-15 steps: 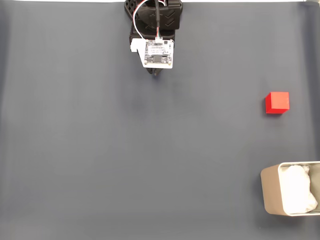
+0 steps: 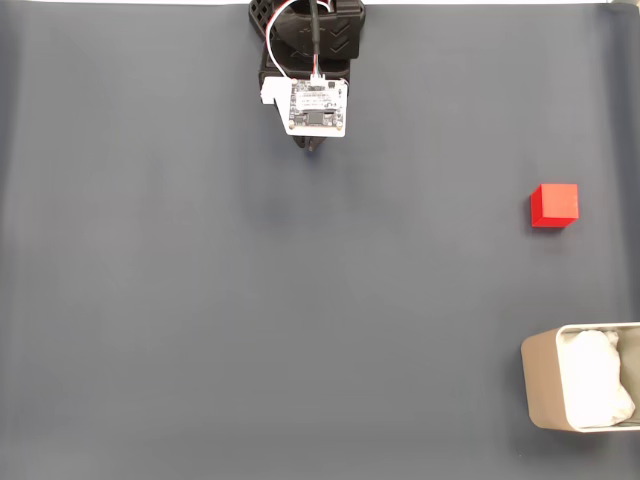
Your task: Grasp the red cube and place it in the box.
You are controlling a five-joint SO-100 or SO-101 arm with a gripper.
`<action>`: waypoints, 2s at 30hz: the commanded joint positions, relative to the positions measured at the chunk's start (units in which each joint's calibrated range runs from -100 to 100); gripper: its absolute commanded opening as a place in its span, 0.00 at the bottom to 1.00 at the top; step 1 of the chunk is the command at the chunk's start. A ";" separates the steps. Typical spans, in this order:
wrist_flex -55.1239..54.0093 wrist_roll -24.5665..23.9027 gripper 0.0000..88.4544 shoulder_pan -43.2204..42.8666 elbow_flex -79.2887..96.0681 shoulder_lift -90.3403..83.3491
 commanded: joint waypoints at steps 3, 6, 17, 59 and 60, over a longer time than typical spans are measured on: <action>1.20 0.59 0.00 -0.22 0.45 0.00; 1.20 0.59 0.00 -0.22 0.45 0.00; 1.20 0.54 0.00 -0.22 0.45 0.00; -22.74 1.47 0.01 0.35 -4.20 4.25; -24.62 1.32 0.01 0.28 -6.21 5.81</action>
